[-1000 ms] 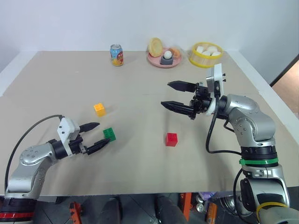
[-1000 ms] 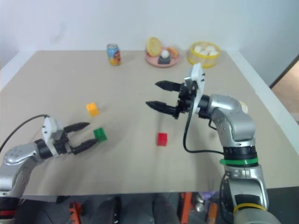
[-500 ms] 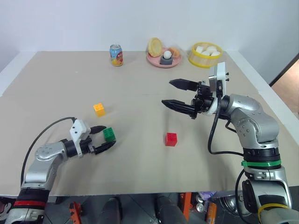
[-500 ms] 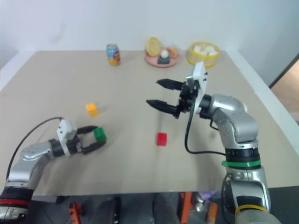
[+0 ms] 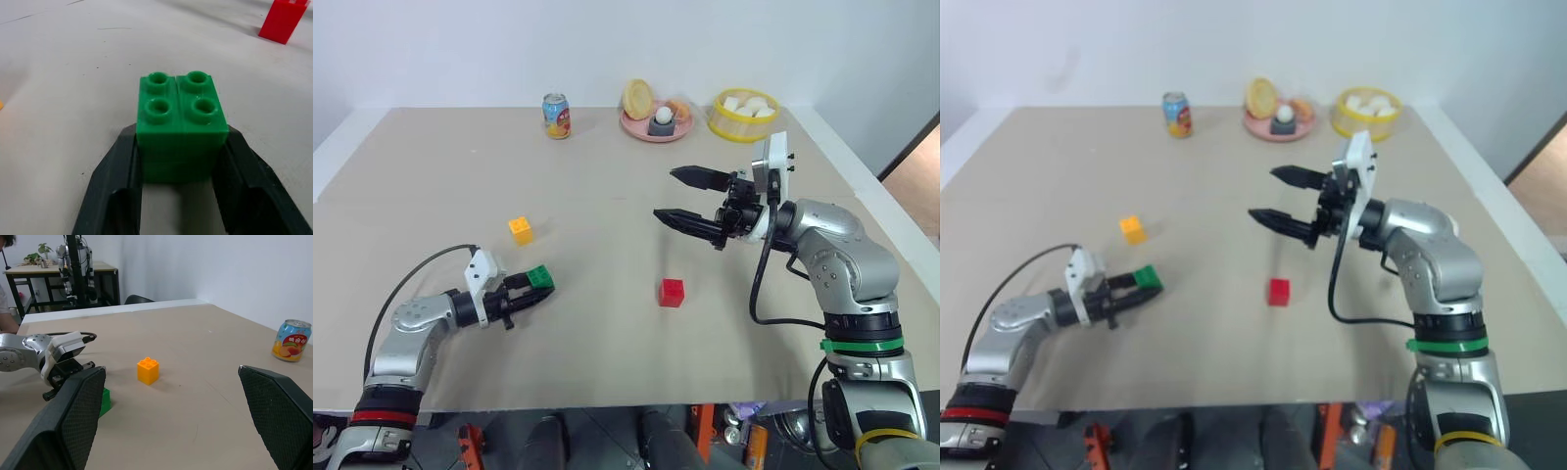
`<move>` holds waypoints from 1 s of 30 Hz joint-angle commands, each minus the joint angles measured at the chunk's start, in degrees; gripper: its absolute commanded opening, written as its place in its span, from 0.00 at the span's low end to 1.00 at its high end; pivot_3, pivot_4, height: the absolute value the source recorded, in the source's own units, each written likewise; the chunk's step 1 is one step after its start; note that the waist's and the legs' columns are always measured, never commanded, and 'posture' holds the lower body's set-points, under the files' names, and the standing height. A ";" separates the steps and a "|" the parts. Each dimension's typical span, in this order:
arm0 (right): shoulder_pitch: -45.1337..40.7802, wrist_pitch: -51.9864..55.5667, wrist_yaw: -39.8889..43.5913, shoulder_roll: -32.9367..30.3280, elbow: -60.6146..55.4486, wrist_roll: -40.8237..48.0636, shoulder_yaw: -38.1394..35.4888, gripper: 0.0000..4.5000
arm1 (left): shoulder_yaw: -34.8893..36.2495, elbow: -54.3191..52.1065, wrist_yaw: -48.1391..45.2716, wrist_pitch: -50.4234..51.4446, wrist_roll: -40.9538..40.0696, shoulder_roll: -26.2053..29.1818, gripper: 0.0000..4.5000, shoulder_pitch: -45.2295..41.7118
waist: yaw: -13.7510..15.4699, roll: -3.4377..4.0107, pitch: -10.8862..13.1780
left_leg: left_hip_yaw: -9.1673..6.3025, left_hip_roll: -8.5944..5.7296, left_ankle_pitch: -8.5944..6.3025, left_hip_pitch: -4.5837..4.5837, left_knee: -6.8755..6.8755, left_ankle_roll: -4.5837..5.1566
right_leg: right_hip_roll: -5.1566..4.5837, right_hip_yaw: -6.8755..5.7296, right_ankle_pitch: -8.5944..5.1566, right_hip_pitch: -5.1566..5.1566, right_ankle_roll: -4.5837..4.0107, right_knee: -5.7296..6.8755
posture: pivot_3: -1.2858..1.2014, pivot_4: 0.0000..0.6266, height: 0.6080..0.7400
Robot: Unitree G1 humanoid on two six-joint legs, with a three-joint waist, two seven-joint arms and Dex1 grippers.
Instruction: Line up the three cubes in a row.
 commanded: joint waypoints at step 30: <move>16.77 4.09 13.25 -17.45 -17.77 7.24 -2.43 1.00 | -15.51 3.72 -11.63 -0.44 3.46 -12.60 0.29 -19.05 | 1.44 -0.03 -0.02 | -0.14 -0.09 0.03 -0.03 0.20 0.04 | 0.03 0.04 -0.01 0.14 0.11 0.00 | 0.52 0.24 1.00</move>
